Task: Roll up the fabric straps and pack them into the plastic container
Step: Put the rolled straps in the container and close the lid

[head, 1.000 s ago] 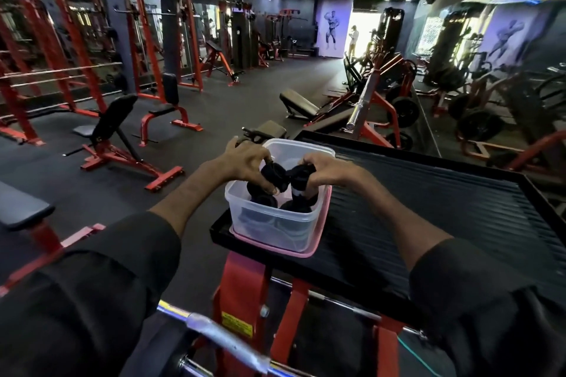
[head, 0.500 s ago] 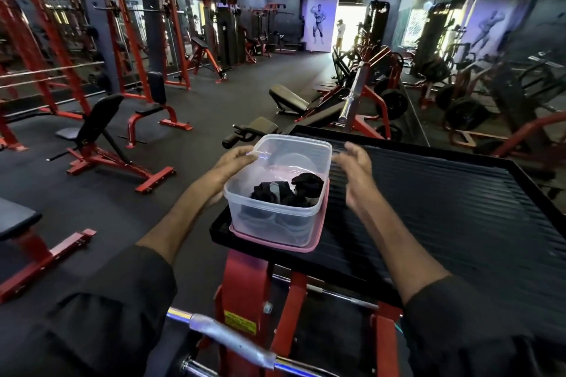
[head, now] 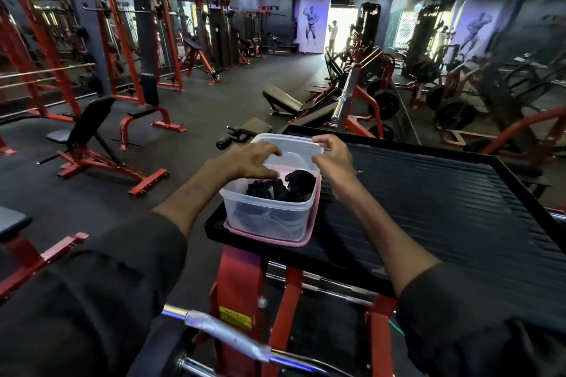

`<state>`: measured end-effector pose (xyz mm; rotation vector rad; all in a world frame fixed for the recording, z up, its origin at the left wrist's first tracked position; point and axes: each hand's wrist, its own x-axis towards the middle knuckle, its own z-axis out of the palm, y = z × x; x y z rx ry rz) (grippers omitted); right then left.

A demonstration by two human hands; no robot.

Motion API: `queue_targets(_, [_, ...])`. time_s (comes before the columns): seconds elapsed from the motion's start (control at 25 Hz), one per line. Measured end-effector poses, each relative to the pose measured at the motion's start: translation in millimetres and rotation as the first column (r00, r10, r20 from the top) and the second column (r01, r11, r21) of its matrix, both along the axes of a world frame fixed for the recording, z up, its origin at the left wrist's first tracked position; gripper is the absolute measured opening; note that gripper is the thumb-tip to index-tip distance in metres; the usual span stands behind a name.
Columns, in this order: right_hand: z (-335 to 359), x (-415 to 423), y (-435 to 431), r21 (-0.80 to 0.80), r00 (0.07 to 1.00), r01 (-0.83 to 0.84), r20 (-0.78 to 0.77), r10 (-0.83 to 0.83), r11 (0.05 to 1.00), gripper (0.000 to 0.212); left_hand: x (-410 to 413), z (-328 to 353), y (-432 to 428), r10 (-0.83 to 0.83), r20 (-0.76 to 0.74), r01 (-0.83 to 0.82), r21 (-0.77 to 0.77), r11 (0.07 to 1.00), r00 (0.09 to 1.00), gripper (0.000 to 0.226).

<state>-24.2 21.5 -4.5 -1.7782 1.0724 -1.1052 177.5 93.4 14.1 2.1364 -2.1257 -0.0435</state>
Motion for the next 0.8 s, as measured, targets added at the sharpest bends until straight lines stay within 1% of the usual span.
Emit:
queue_targets(0.04, [5,4,3,-0.078,0.991,-0.023,-0.136,0.012,0.997,0.042,-8,1,-8,0.019,0.143,-0.034,0.104,0.994,0.990,0.060])
queue_targets(0.08, [8,7,4,-0.131,0.970,-0.060,-0.242,0.026,0.990,0.040,-15,1,-18,0.021,0.283,-0.074,0.177,0.981,0.959,0.058])
queue_targets(0.12, [8,9,3,-0.140,0.946,-0.105,-0.319,0.056,0.985,0.037,-21,1,-25,0.019,0.351,-0.111,0.242,0.964,0.936,0.054])
queue_targets(0.16, [7,9,2,-0.123,0.921,-0.144,-0.379,0.087,0.982,0.034,-28,3,-30,0.030,0.328,-0.141,0.321,0.937,0.944,0.050])
queue_targets(0.24, [-2,5,0,-0.066,0.880,-0.200,-0.450,0.149,0.978,0.032,-39,4,-40,0.099,0.227,-0.200,0.486,0.851,0.969,0.048])
queue_targets(0.28, [-7,1,-1,-0.060,0.862,-0.217,-0.479,0.163,0.974,0.031,-43,3,-42,0.131,0.221,-0.229,0.508,0.831,0.966,0.045])
queue_targets(0.32, [-10,-3,-1,-0.076,0.852,-0.228,-0.498,0.161,0.971,0.030,-45,1,-41,0.142,0.264,-0.258,0.480,0.838,0.954,0.040])
queue_targets(0.36, [-13,-5,-2,-0.111,0.850,-0.245,-0.503,0.158,0.963,0.030,-43,-3,-38,0.128,0.315,-0.259,0.419,0.870,0.940,0.038])
queue_targets(0.4, [-13,-6,-1,-0.133,0.851,-0.265,-0.498,0.166,0.955,0.030,-39,-7,-36,0.094,0.341,-0.225,0.369,0.902,0.935,0.035])
queue_targets(0.44, [-14,-7,1,-0.138,0.852,-0.276,-0.493,0.176,0.951,0.029,-31,-10,-34,0.056,0.328,-0.174,0.341,0.924,0.943,0.031])
queue_targets(0.48, [-15,-6,0,-0.132,0.858,-0.279,-0.479,0.185,0.951,0.028,-24,-12,-33,0.038,0.259,-0.127,0.335,0.934,0.965,0.030])
queue_targets(0.56, [-16,-6,0,-0.112,0.865,-0.277,-0.462,0.197,0.954,0.026,-8,-8,-32,0.012,0.130,-0.056,0.340,0.939,0.991,0.044])
queue_targets(0.6, [-15,-5,-1,-0.110,0.866,-0.274,-0.461,0.195,0.956,0.026,-1,-6,-30,-0.009,0.087,-0.020,0.326,0.945,0.996,0.049])
queue_targets(0.68, [-14,-3,0,-0.095,0.862,-0.266,-0.469,0.193,0.959,0.028,7,0,-22,-0.051,-0.018,0.054,0.249,0.967,0.999,0.046])
queue_targets(0.76, [-14,2,1,-0.087,0.864,-0.260,-0.465,0.192,0.962,0.028,16,0,-14,-0.066,-0.128,0.083,0.133,0.988,0.990,0.042])
queue_targets(0.8, [-14,4,3,-0.082,0.865,-0.267,-0.460,0.201,0.960,0.026,18,-2,-12,-0.074,-0.161,0.091,0.102,0.991,0.984,0.044])
